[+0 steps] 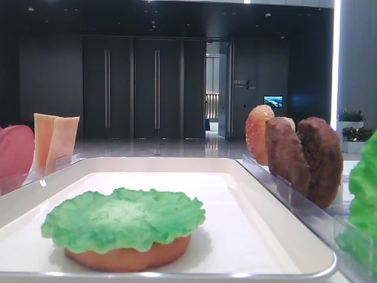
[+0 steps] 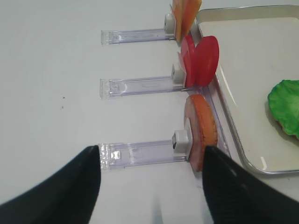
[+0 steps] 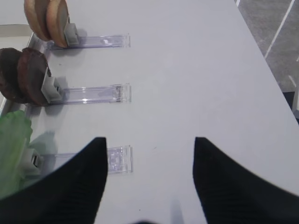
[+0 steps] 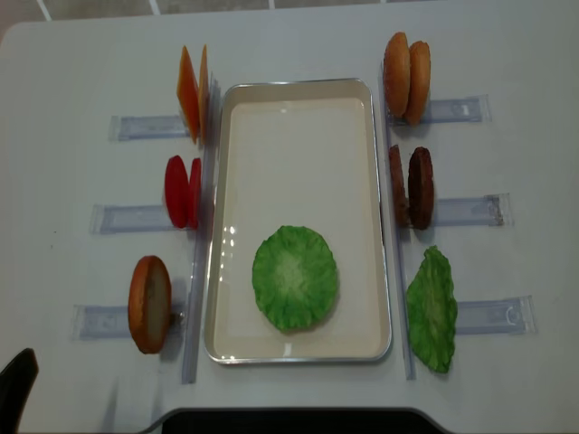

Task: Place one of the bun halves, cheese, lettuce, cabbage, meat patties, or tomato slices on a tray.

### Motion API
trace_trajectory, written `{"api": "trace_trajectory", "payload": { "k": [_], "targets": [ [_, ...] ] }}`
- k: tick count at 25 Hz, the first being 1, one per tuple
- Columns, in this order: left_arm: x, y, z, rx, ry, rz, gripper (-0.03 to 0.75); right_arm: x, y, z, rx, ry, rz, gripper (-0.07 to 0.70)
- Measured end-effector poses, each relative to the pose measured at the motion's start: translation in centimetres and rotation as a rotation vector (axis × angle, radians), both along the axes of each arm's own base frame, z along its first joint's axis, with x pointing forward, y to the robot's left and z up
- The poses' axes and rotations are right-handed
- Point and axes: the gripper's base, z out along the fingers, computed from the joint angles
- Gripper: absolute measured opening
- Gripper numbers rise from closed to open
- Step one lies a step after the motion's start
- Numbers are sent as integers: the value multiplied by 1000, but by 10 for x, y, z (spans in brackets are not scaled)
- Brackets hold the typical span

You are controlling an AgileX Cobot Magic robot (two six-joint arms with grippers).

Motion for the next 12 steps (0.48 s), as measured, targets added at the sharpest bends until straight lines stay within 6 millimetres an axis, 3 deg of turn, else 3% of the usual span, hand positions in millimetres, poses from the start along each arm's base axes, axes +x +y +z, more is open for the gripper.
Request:
{"api": "trace_trajectory", "payload": {
  "k": [12],
  "targets": [
    [0,0,0,1,0,-1,517,0,0,0,0,0,0,393]
  ]
}}
